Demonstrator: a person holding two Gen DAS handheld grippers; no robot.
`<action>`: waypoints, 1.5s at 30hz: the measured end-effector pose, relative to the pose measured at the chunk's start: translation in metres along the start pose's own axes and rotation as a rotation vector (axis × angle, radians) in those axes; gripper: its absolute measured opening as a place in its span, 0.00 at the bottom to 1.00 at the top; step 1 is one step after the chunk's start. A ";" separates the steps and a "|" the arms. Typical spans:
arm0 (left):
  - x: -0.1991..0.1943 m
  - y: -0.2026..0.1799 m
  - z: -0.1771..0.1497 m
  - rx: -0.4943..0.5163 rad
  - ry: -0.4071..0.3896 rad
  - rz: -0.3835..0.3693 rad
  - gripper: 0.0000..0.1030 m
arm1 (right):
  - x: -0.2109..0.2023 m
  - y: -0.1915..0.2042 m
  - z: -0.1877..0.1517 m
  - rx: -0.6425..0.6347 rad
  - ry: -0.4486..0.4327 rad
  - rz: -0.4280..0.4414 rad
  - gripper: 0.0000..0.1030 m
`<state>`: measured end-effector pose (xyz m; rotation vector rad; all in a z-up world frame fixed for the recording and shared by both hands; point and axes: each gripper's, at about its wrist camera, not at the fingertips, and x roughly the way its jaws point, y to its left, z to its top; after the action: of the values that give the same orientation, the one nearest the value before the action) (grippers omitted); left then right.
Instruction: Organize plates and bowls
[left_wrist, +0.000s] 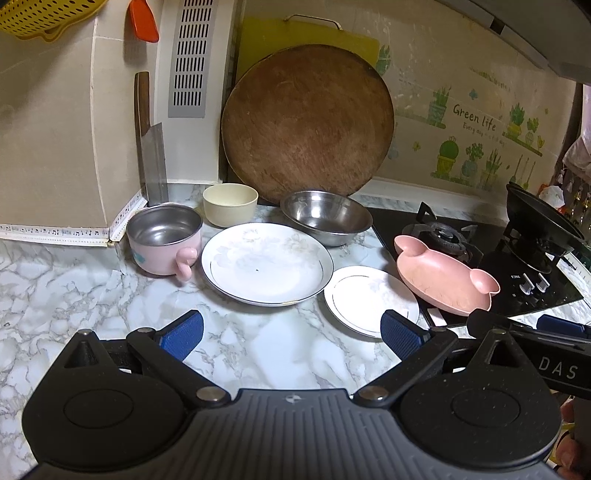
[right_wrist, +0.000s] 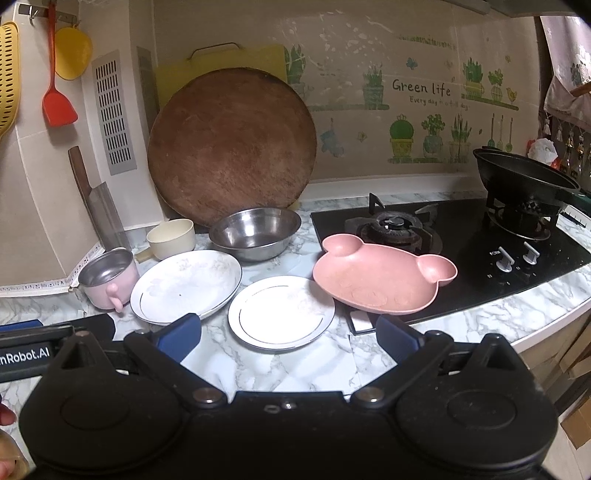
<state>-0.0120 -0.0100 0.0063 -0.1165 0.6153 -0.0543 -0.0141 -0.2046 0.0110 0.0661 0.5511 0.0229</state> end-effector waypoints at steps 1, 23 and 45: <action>0.000 0.000 0.000 0.000 0.002 -0.001 1.00 | 0.000 0.000 0.000 0.001 0.002 -0.001 0.99; 0.022 -0.003 0.001 -0.004 0.032 0.028 1.00 | 0.024 -0.003 0.000 0.006 0.043 0.017 0.98; 0.142 0.047 0.034 -0.131 0.094 0.183 1.00 | 0.179 0.022 0.053 -0.139 0.153 0.144 0.95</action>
<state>0.1238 0.0275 -0.0535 -0.1850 0.7215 0.1589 0.1661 -0.1782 -0.0355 -0.0321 0.6953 0.2079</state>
